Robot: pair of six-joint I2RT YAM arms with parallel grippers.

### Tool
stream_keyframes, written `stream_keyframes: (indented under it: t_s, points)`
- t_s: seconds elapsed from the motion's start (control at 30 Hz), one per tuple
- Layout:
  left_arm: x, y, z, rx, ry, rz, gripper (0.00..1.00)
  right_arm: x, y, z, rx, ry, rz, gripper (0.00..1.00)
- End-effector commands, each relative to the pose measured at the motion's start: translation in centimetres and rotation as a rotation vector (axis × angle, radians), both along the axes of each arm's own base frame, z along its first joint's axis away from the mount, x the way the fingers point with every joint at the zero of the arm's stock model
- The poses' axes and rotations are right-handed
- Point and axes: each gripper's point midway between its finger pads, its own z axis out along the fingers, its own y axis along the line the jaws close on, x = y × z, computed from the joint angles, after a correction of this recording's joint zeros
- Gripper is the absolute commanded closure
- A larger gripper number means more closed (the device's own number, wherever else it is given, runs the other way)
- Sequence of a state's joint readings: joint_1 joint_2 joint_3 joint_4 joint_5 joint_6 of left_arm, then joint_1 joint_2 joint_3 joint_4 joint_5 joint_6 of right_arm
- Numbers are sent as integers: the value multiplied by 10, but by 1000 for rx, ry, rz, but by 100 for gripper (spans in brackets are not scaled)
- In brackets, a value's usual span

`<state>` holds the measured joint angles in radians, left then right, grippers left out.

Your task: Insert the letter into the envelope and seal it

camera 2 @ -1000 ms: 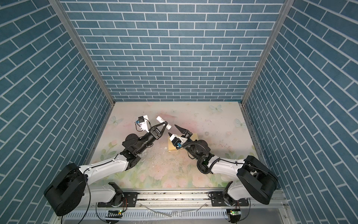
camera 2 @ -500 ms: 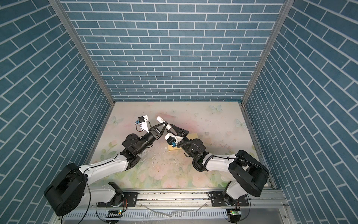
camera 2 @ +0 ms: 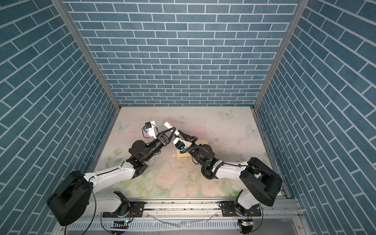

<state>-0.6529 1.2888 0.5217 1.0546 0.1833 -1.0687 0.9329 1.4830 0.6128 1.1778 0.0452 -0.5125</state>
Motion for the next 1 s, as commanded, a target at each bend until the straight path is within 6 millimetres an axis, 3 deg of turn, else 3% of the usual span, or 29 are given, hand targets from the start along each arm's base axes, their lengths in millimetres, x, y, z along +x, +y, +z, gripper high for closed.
stream_keyframes:
  t_s: [0.0, 0.13, 0.3, 0.47, 0.63, 0.7, 0.83, 0.97]
  points:
    - [-5, -5, 10, 2, -46, -30, 100, 1, -10, 52, 306, 219, 143, 100]
    - [-7, -4, 12, 10, -65, -27, 100, 11, -25, 71, 555, 472, 279, 100]
    - [-10, -5, 15, 22, -91, -33, 100, 42, -38, 64, 799, 836, 379, 100]
    - [-10, -5, 16, 29, -98, -32, 100, 48, -35, 59, 867, 951, 469, 100]
    - [-9, -4, 16, 29, -95, -30, 100, 44, -29, 59, 831, 944, 510, 100]
    - [-9, -4, 15, 27, -90, -28, 100, 40, -29, 61, 789, 893, 508, 90]
    - [-9, -5, 16, 23, -83, -30, 100, 28, -35, 61, 665, 723, 438, 62]
    - [-8, -5, 16, 15, -72, -33, 100, 12, -42, 58, 467, 504, 309, 21]
